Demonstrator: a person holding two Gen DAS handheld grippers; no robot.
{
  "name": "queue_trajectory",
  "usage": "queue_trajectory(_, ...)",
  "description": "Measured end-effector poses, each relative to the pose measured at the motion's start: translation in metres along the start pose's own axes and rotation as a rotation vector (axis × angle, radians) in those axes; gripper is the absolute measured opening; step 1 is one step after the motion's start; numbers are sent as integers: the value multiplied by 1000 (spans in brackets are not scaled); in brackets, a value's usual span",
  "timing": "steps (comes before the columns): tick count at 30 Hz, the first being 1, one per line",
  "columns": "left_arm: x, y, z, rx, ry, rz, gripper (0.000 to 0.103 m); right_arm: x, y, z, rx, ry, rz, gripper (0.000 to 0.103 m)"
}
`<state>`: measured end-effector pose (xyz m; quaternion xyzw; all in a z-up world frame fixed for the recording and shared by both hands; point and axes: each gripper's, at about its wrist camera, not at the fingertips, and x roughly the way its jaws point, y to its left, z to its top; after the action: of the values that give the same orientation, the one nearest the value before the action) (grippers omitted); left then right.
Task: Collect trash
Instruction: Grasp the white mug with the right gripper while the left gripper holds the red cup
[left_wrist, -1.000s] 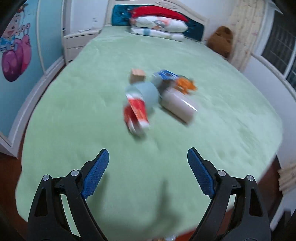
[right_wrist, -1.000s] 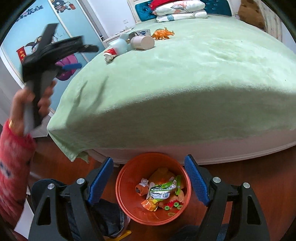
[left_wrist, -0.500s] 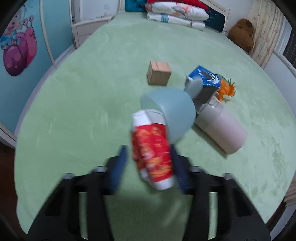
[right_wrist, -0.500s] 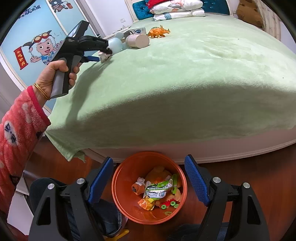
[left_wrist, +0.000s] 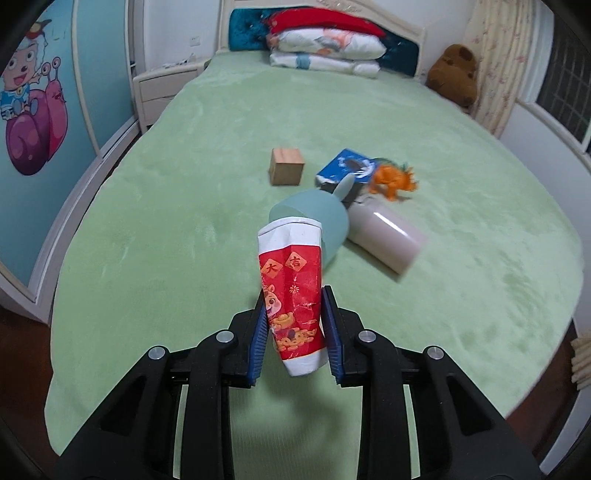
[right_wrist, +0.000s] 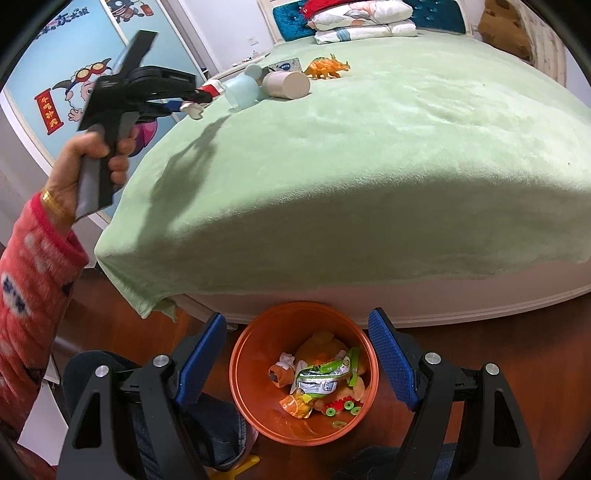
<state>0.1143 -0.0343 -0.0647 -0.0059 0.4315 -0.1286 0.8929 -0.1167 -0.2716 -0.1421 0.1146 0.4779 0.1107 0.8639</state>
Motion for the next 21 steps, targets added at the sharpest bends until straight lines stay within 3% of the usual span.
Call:
queue_trajectory(14,-40,15,-43,-4,-19,-78,27,-1,20,11,-49,-14,17,78)
queue_trajectory(21,-77,31,-97,-10,-37,-73,27,5,41,82,-187,-73,-22,78)
